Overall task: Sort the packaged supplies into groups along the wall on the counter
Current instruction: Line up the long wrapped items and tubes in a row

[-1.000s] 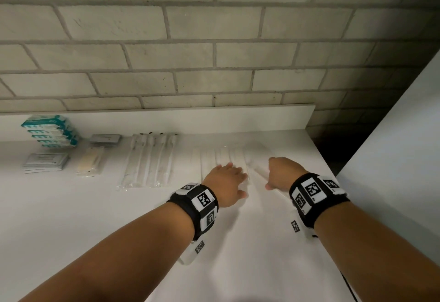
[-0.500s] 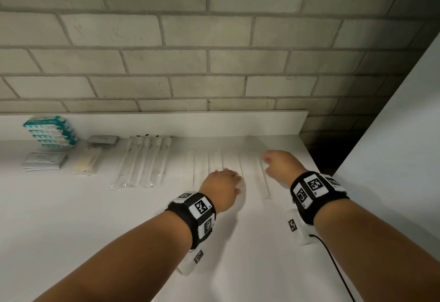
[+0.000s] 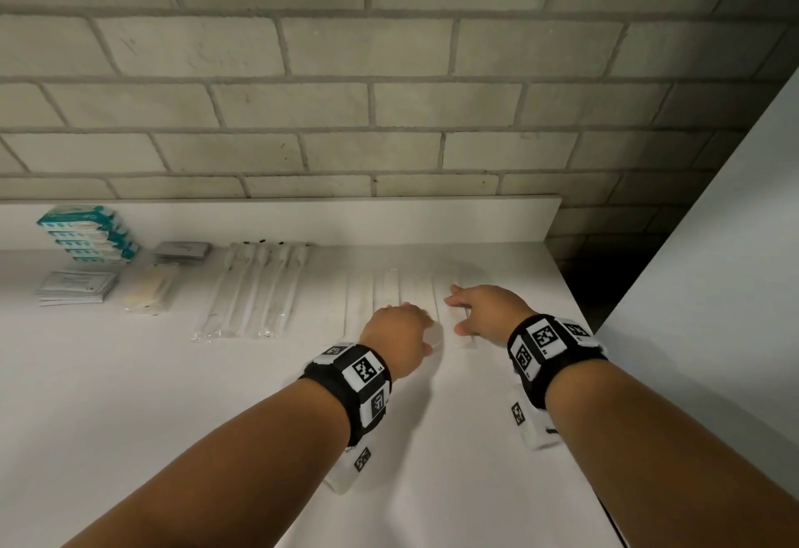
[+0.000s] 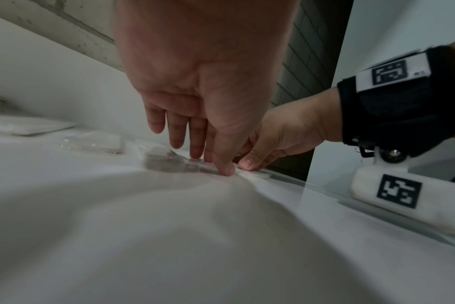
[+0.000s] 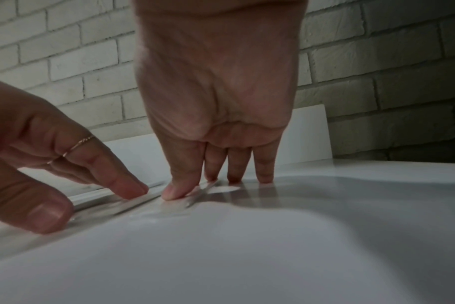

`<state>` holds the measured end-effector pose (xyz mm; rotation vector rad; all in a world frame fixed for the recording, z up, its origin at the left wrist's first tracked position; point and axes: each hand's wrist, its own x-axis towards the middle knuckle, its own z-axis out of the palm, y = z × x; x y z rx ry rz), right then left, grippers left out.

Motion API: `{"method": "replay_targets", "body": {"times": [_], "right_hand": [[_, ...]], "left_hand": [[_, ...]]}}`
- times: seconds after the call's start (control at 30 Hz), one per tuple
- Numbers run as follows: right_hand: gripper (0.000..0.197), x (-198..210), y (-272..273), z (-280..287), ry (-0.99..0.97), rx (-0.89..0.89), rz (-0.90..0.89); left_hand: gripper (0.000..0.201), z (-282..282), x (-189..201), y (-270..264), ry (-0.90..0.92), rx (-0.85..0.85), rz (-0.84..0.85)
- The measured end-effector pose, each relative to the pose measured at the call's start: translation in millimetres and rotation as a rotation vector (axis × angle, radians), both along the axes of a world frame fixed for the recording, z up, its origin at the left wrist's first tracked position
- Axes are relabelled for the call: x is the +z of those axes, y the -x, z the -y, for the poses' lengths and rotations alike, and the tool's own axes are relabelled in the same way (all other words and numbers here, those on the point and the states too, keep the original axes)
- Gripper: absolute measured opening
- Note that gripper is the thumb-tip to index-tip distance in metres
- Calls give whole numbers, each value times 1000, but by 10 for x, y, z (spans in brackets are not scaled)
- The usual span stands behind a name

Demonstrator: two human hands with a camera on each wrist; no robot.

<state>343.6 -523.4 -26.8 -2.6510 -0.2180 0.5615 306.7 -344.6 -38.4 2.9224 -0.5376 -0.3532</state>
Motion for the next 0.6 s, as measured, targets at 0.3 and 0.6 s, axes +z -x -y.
{"method": "replay_targets", "body": {"times": [0.3,0.6], "right_hand": [[62,-38,24,142,-87,-31,8],[62,-42,29,138,-89,-15,7]], "left_hand": [[50,22,10,-37,-1,14,5],[53,32,5,-54,-6,1,16]]}}
